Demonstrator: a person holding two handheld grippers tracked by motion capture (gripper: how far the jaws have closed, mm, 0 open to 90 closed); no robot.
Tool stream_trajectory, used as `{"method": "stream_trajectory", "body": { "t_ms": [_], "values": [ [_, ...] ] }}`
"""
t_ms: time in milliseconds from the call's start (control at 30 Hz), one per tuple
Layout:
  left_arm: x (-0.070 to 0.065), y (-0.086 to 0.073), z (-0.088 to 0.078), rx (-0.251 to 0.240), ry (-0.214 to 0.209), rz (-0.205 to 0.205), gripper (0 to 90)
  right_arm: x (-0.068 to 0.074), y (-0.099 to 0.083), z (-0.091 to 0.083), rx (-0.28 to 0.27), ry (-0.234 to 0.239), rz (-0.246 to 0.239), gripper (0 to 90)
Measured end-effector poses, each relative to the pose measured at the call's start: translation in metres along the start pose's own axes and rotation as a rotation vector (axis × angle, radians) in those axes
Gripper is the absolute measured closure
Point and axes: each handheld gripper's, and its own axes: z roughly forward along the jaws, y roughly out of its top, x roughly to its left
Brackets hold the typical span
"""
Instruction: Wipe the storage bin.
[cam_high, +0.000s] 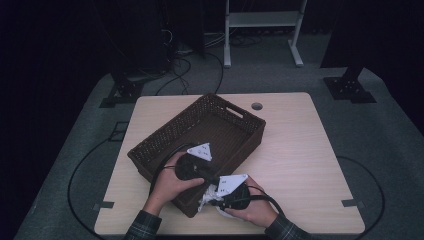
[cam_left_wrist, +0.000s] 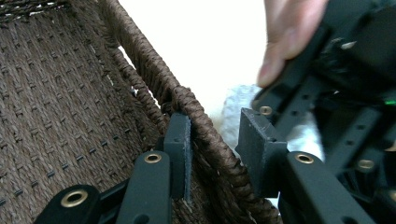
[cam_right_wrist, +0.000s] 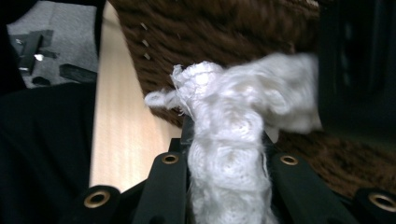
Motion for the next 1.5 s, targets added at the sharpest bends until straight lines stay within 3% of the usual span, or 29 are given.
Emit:
{"method": "stream_trajectory", "body": {
  "t_ms": [333,500,733,1033,1500],
  "values": [
    [0.000,0.000,0.000,0.000,-0.001,0.000,64.4,-0.006,-0.017,0.011,0.062,-0.017,0.032,74.3],
    [0.000,0.000,0.000,-0.002,-0.002,-0.002,64.4,-0.007,-0.023,0.012,0.091,-0.038,0.023,74.3],
    [0.000,0.000,0.000,-0.003,-0.001,0.000,64.4,-0.003,-0.022,0.018,0.102,-0.025,0.009,74.3],
    [0.000,0.000,0.000,-0.002,-0.001,-0.001,64.4,0.005,-0.014,0.023,0.086,0.000,-0.011,74.3],
    [0.000,0.000,-0.001,0.005,0.001,0.004,64.4,0.018,0.013,0.005,-0.029,0.047,-0.041,74.4]
  ]
}}
